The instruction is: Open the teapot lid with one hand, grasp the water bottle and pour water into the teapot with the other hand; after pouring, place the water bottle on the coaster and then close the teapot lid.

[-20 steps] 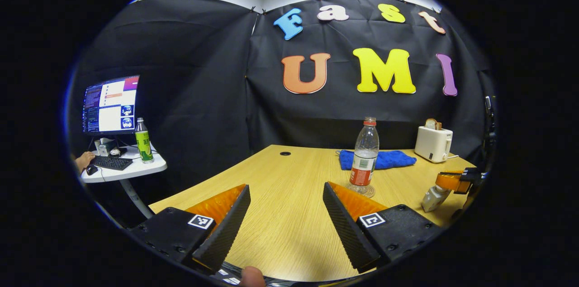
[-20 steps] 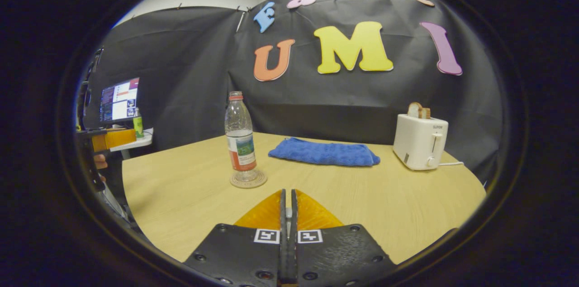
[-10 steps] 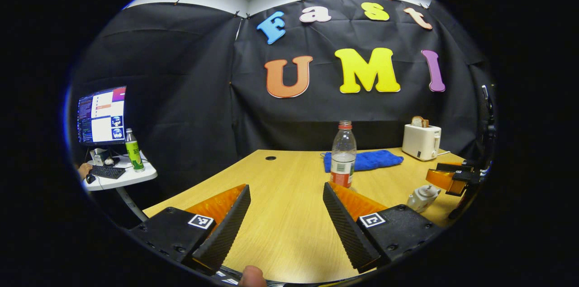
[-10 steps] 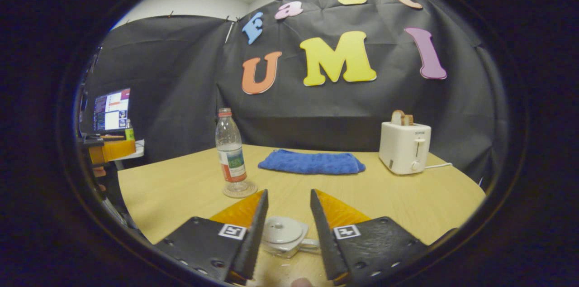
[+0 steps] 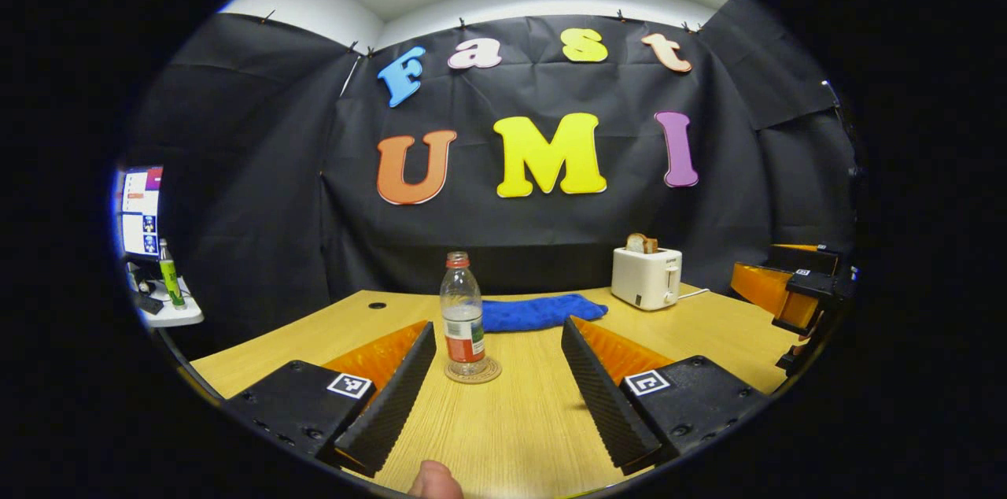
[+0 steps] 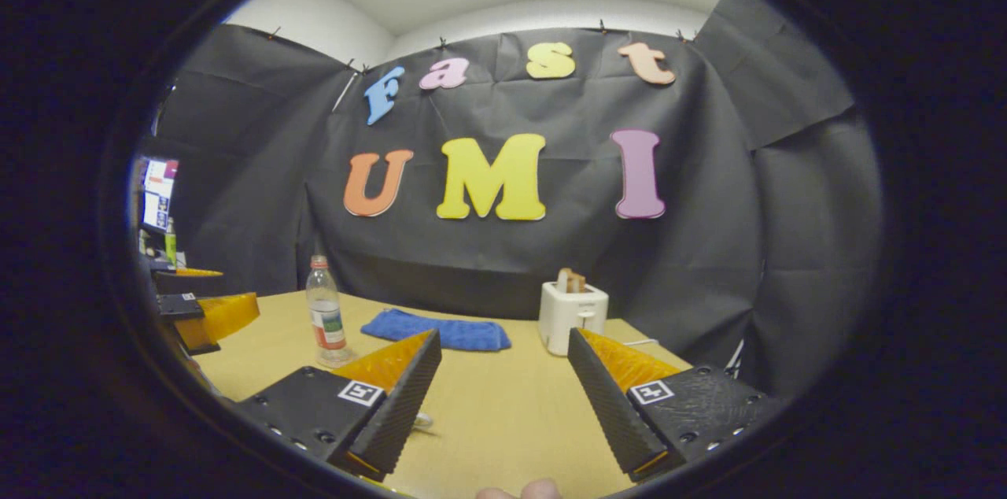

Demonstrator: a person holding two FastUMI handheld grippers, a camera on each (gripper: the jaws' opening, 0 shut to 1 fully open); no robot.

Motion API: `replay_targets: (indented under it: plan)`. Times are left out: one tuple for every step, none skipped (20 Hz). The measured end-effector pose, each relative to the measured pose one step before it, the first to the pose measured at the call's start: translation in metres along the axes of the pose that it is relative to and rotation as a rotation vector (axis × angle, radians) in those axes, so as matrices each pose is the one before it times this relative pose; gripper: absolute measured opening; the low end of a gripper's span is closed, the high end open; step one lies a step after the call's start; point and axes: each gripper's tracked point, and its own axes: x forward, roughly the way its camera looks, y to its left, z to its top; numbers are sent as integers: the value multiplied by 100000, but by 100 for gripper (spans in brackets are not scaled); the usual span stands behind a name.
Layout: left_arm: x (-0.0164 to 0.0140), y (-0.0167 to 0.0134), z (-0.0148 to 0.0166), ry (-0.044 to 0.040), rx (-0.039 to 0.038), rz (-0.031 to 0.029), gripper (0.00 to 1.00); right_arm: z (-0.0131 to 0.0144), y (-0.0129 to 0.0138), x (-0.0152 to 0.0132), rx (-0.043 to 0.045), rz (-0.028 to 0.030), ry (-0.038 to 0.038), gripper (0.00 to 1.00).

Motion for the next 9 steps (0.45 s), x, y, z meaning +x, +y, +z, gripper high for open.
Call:
replay_targets:
  plan:
    - [-329, -799, 227, -771, 378, -992, 100, 28, -57, -830, 199, -602, -468, 95]
    - [-205, -1046, 230, -835, -403, -1230, 100, -61, -54, -694, 1138, -300, 343, 96]
    - [-381, -792, 285, -1122, -263, -1675, 100, -28, -48, -568, 1806, 109, -255, 96]
    - [-251, -423, 338, -1050, 41, -1352, 100, 20, -14, -422, 1970, 314, 13, 97]
    - [-343, -121, 298, -1562, -415, -398, 100, -255, 60, -490, 1436, 753, 306, 97]
    - [-208, 193, 398, -1509, -206, 327, 98, -228, -275, -125, 373, -678, 781, 97]
    - [-393, 410, 496, -1280, 581, 1235, 99, -71, -237, 9, -92, -745, 452, 97]
    - [-192, 566, 422, -128, 895, 1539, 98, 214, -27, -55, -25, -604, -266, 97]
    - [-75, 278, 45, 122, 486, 1070, 98, 249, 144, -142, 211, -385, -420, 97]
